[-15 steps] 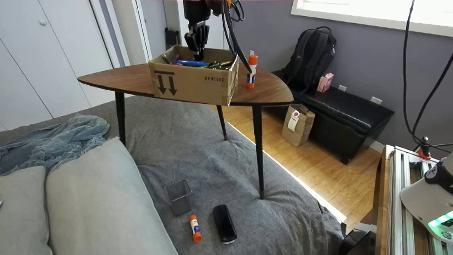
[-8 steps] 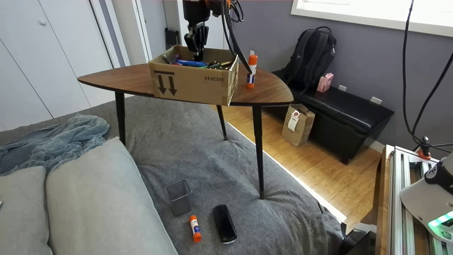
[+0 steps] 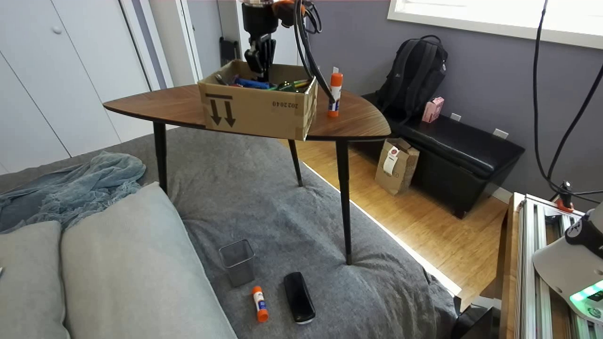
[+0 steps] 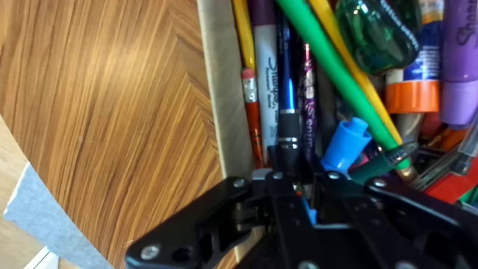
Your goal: Pick up the black pen from the cardboard box and put it on the table
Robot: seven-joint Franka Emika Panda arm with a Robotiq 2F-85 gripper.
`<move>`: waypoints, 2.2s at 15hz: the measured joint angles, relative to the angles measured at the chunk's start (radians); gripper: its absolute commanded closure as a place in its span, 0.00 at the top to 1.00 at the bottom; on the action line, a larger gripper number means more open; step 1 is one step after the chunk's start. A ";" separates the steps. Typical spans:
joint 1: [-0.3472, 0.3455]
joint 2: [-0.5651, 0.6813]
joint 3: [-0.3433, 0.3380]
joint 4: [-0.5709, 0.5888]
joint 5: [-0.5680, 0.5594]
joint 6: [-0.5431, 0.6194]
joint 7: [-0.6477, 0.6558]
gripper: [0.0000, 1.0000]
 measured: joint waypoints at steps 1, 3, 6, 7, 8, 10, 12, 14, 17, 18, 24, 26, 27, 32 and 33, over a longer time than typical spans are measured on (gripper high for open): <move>0.000 0.000 0.000 0.000 0.000 0.001 -0.001 0.04; 0.001 0.000 0.000 0.004 0.000 0.002 -0.002 0.04; 0.003 -0.003 0.000 0.019 0.000 0.003 -0.002 0.04; 0.003 -0.007 0.000 0.025 -0.001 0.004 -0.002 0.04; 0.004 -0.014 0.000 0.029 -0.001 0.004 -0.002 0.04; 0.005 -0.037 0.000 0.036 -0.002 0.004 -0.002 0.04; 0.007 -0.066 0.000 0.037 -0.002 0.003 -0.001 0.04; 0.009 -0.091 0.000 0.037 -0.002 0.000 0.001 0.04; 0.008 -0.123 -0.003 0.036 -0.002 -0.001 0.007 0.04; 0.007 -0.132 -0.006 0.035 -0.002 -0.001 0.010 0.04; -0.014 -0.180 -0.045 0.005 -0.002 -0.017 0.021 0.04; -0.025 -0.189 -0.059 -0.018 -0.002 -0.035 0.021 0.04; -0.031 -0.189 -0.065 -0.030 -0.002 -0.041 0.021 0.04; -0.062 -0.185 -0.090 -0.118 -0.002 -0.043 0.037 0.04; -0.066 -0.183 -0.097 -0.134 -0.002 -0.043 0.043 0.04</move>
